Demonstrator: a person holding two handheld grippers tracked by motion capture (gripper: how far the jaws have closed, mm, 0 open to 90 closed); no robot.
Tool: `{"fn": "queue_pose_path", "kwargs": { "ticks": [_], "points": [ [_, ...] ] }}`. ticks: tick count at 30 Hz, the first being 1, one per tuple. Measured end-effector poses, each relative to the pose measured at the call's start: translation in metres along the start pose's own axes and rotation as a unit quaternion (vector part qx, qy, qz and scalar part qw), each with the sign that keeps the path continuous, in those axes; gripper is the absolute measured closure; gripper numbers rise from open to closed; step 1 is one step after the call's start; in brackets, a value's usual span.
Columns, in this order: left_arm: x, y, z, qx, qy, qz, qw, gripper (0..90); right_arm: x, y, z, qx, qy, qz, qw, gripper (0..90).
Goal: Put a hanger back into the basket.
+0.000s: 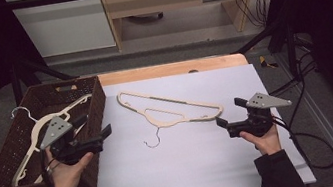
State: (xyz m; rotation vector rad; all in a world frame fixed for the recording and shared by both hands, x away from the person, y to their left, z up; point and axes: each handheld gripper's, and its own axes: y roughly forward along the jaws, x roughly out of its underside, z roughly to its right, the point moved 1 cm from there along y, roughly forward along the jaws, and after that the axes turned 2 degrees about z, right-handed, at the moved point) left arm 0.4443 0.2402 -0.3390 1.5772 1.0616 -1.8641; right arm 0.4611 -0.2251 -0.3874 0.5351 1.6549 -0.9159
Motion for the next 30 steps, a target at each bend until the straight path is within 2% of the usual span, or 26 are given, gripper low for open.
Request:
{"fn": "queue_pose_path", "kwargs": {
  "ticks": [7,10,15,19,22,23,24,27,28,29,30],
  "points": [
    [0.007,0.031,0.025,0.020,0.019,-0.030,0.9992,11.4,-0.001,-0.001,0.000,-0.001,0.002,0.003,1.0000,3.9],
    [0.012,0.045,0.031,0.026,0.015,-0.045,0.9986,12.2,-0.001,-0.001,0.000,-0.003,0.002,0.004,1.0000,3.9],
    [0.024,0.070,0.038,0.022,0.013,-0.072,0.9970,13.1,-0.001,-0.001,-0.001,-0.003,0.001,0.007,1.0000,4.1],
    [0.035,0.090,0.040,0.017,-0.001,-0.090,0.9958,14.3,0.000,-0.001,-0.001,-0.006,-0.001,0.005,1.0000,4.1],
    [0.044,0.104,0.043,0.014,0.000,-0.109,0.9939,15.2,0.000,-0.001,-0.002,-0.009,0.001,0.007,0.9999,4.3],
    [0.044,0.104,0.043,0.014,0.000,-0.109,0.9939,15.6,0.000,-0.001,-0.002,-0.010,0.000,0.007,0.9999,4.3],
    [0.049,0.113,0.044,0.013,0.001,-0.122,0.9925,15.9,-0.001,0.000,-0.003,-0.011,0.001,0.008,0.9999,4.5],
    [0.058,0.126,0.046,0.009,-0.002,-0.140,0.9902,17.6,0.000,0.001,-0.004,-0.012,0.001,0.006,0.9999,4.7],
    [0.058,0.126,0.046,0.009,-0.002,-0.140,0.9902,18.1,0.000,0.001,-0.004,-0.012,0.001,0.006,0.9999,4.7],
    [0.063,0.134,0.047,0.003,-0.001,-0.153,0.9882,18.9,0.000,0.001,-0.004,-0.014,-0.001,0.003,0.9999,4.7],
    [0.065,0.138,0.048,0.001,0.000,-0.160,0.9872,20.0,0.001,0.002,-0.004,-0.016,-0.002,0.004,0.9999,4.8]
  ]
}}
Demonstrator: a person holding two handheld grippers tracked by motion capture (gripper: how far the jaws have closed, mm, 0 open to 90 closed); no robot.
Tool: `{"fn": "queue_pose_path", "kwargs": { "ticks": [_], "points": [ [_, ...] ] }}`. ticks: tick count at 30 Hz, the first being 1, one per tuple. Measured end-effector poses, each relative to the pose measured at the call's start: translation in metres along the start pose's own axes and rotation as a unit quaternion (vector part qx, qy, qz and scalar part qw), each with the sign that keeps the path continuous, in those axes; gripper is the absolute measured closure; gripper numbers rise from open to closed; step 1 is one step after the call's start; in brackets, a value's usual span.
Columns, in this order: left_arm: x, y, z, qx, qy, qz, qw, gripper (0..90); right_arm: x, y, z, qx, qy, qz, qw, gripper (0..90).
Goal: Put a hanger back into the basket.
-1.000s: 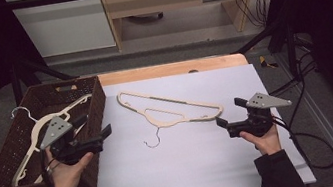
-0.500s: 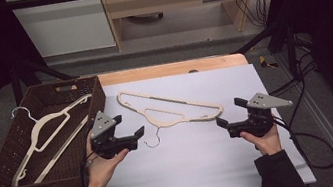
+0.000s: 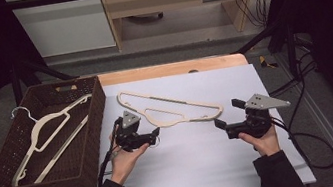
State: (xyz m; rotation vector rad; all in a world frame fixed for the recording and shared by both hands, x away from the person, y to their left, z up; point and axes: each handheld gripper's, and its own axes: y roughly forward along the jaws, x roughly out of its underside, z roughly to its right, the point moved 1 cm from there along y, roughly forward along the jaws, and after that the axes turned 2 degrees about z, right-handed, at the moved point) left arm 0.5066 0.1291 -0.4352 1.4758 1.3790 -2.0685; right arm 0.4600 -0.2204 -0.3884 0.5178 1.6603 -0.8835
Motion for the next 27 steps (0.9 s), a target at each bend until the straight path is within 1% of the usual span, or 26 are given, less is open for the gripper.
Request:
{"fn": "queue_pose_path", "kwargs": {
  "ticks": [2,4,5,6,9,10,12,13,14,15,16,17,18,20,23,25,26,27],
  "points": [
    [0.002,0.007,0.002,-0.007,0.005,-0.011,0.9999,23.3,0.000,0.001,0.000,-0.001,0.001,-0.002,1.0000,4.8],
    [0.004,0.014,0.003,-0.011,0.003,-0.018,0.9998,26.2,0.001,0.001,0.000,-0.001,0.000,-0.003,1.0000,4.9],
    [0.005,0.018,0.004,-0.016,-0.002,-0.017,0.9997,27.8,0.001,0.002,0.000,-0.001,0.001,-0.003,1.0000,4.9],
    [0.006,0.022,0.003,-0.018,-0.004,-0.022,0.9996,29.9,0.001,0.002,-0.001,-0.002,0.001,-0.003,1.0000,4.9],
    [0.010,0.031,0.003,-0.021,-0.012,-0.031,0.9992,34.3,0.001,0.002,-0.001,-0.003,0.001,-0.003,1.0000,5.0],
    [0.011,0.033,0.002,-0.020,-0.010,-0.034,0.9992,36.0,0.001,0.001,-0.001,-0.003,0.001,-0.003,1.0000,5.0],
    [0.013,0.038,0.003,-0.027,-0.002,-0.040,0.9988,39.6,0.001,0.001,-0.001,-0.004,0.001,-0.002,1.0000,5.0],
    [0.014,0.039,0.002,-0.027,-0.002,-0.046,0.9986,41.7,0.001,0.002,-0.001,-0.004,0.001,-0.002,1.0000,5.0],
    [0.015,0.041,0.002,-0.029,-0.005,-0.046,0.9985,43.2,0.001,0.002,-0.001,-0.004,0.001,-0.002,1.0000,5.0],
    [0.015,0.042,0.001,-0.031,-0.004,-0.050,0.9982,45.0,0.001,0.002,-0.001,-0.005,0.001,-0.004,1.0000,5.0],
    [0.016,0.044,0.001,-0.033,-0.007,-0.052,0.9981,47.4,0.001,0.002,0.000,-0.006,-0.003,-0.003,1.0000,5.0],
    [0.017,0.046,0.001,-0.033,-0.009,-0.052,0.9980,48.9,0.001,0.003,-0.001,-0.004,0.000,-0.003,1.0000,5.1],
    [0.018,0.047,0.001,-0.033,-0.008,-0.058,0.9977,49.6,0.001,0.003,-0.001,-0.004,0.001,-0.004,1.0000,5.1],
    [0.020,0.052,0.002,-0.037,-0.009,-0.060,0.9975,52.3,0.002,0.003,-0.001,-0.004,0.000,-0.005,1.0000,5.1],
    [0.023,0.056,0.003,-0.042,0.000,-0.071,0.9966,55.9,0.002,0.004,-0.002,-0.005,0.001,-0.006,1.0000,5.1],
    [0.024,0.058,0.005,-0.046,0.003,-0.068,0.9966,58.1,0.002,0.004,-0.002,-0.005,0.001,-0.006,1.0000,5.1],
    [0.024,0.058,0.005,-0.049,0.008,-0.069,0.9964,59.4,0.002,0.004,-0.002,-0.005,0.001,-0.007,1.0000,5.1],
    [0.024,0.059,0.006,-0.050,0.008,-0.064,0.9967,60.1,0.002,0.004,-0.002,-0.005,0.001,-0.006,1.0000,5.1]
  ]
}}
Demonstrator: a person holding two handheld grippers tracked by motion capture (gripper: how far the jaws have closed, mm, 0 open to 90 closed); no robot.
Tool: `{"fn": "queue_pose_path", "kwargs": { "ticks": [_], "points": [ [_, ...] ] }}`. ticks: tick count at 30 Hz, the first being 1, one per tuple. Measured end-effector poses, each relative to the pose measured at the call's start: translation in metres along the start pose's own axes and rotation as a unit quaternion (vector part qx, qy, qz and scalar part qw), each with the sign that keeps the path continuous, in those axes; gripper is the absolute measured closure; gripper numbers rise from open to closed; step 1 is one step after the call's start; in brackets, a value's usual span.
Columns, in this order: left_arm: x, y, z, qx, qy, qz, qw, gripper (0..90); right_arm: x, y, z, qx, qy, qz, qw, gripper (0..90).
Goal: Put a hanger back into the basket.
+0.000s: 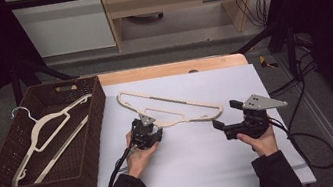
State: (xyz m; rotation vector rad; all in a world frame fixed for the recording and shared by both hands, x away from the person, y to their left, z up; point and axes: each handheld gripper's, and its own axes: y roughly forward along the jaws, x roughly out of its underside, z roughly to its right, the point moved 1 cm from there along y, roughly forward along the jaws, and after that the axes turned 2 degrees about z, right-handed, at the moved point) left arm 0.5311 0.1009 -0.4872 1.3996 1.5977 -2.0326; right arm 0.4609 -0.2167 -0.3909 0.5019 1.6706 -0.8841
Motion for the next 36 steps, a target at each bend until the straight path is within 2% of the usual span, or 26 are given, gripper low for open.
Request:
{"fn": "queue_pose_path", "kwargs": {
  "ticks": [9,12,16,19,22,25,27,28,31,33,34,36],
  "points": [
    [-0.001,0.000,0.007,-0.018,-0.013,-0.006,0.9997,70.9,-0.001,0.000,0.000,0.000,0.001,0.002,1.0000,5.1],
    [-0.001,0.001,0.004,-0.014,-0.029,-0.008,0.9994,73.4,-0.001,0.000,0.000,-0.001,0.002,0.002,1.0000,5.0],
    [-0.001,0.000,0.000,-0.016,-0.044,-0.009,0.9989,81.8,-0.001,-0.001,0.000,-0.001,0.004,0.003,1.0000,5.0],
    [-0.002,-0.001,0.001,-0.019,-0.038,-0.016,0.9990,87.7,-0.001,-0.001,0.000,-0.001,0.001,0.002,1.0000,4.9],
    [-0.002,-0.001,-0.002,-0.010,-0.037,-0.017,0.9991,88.4,-0.001,-0.001,0.000,-0.001,0.003,0.002,1.0000,4.9],
    [-0.002,-0.001,-0.005,0.003,-0.045,-0.012,0.9989,88.6,-0.001,-0.001,0.000,-0.002,0.003,0.000,1.0000,4.8],
    [-0.002,-0.003,-0.008,0.011,-0.037,-0.018,0.9991,88.7,-0.001,-0.001,0.000,0.000,0.002,0.001,1.0000,4.8],
    [-0.001,-0.004,-0.010,0.013,-0.026,-0.022,0.9993,88.6,-0.001,-0.001,0.000,0.000,0.001,0.002,1.0000,4.8],
    [0.001,-0.006,-0.011,0.011,-0.016,-0.021,0.9996,88.5,-0.002,-0.002,0.001,0.001,0.001,0.004,1.0000,4.8],
    [0.002,-0.006,-0.010,0.009,-0.021,-0.016,0.9996,88.0,-0.002,-0.002,0.001,0.001,0.002,0.005,1.0000,4.8],
    [0.001,-0.007,-0.011,0.012,-0.013,-0.025,0.9995,87.4,-0.001,-0.002,0.001,0.001,0.002,0.004,1.0000,4.8],
    [0.001,-0.007,-0.011,0.017,-0.017,-0.026,0.9994,85.2,-0.001,-0.002,0.001,-0.003,-0.001,0.002,1.0000,4.8]
  ]
}}
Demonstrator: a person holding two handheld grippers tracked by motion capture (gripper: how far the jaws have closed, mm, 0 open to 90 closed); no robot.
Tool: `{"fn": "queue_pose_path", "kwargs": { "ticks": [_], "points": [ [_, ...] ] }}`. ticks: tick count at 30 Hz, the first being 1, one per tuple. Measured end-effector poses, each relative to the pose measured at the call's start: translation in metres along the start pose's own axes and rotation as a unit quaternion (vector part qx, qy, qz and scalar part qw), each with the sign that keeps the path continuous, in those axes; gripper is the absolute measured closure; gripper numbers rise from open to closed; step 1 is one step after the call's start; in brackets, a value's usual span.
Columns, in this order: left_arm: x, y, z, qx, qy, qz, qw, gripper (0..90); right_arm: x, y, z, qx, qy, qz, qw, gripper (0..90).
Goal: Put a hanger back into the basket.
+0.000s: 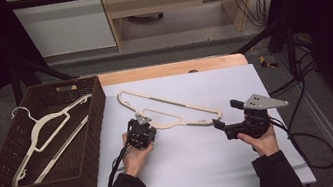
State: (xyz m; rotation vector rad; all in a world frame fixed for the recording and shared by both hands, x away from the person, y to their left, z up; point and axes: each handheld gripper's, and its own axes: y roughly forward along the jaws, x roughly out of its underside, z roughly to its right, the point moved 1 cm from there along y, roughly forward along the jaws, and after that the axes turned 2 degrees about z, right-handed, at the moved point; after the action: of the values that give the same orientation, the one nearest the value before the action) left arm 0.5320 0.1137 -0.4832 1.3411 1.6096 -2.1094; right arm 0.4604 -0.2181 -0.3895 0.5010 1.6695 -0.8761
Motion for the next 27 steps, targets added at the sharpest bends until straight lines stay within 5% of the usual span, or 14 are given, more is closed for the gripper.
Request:
{"fn": "queue_pose_path", "kwargs": {
  "ticks": [2,6,8,17,27],
  "points": [
    [0.001,0.001,0.001,0.000,-0.012,0.006,0.9999,85.0,0.000,0.000,0.000,0.001,0.001,-0.002,1.0000,4.8],
    [0.000,0.000,0.002,-0.006,0.004,-0.004,1.0000,85.0,0.000,0.001,0.000,0.002,0.002,0.000,1.0000,4.9],
    [-0.001,0.002,-0.001,0.004,-0.019,0.001,0.9998,85.3,0.000,0.002,0.000,0.002,0.002,-0.001,1.0000,4.9],
    [-0.002,0.001,-0.001,0.003,-0.011,-0.002,0.9999,89.0,0.002,0.007,-0.001,-0.004,-0.002,-0.008,1.0000,5.3],
    [-0.010,-0.018,-0.009,-0.003,0.012,-0.004,0.9999,89.1,0.001,0.045,-0.015,-0.026,-0.024,-0.038,0.9987,7.4]
  ]
}}
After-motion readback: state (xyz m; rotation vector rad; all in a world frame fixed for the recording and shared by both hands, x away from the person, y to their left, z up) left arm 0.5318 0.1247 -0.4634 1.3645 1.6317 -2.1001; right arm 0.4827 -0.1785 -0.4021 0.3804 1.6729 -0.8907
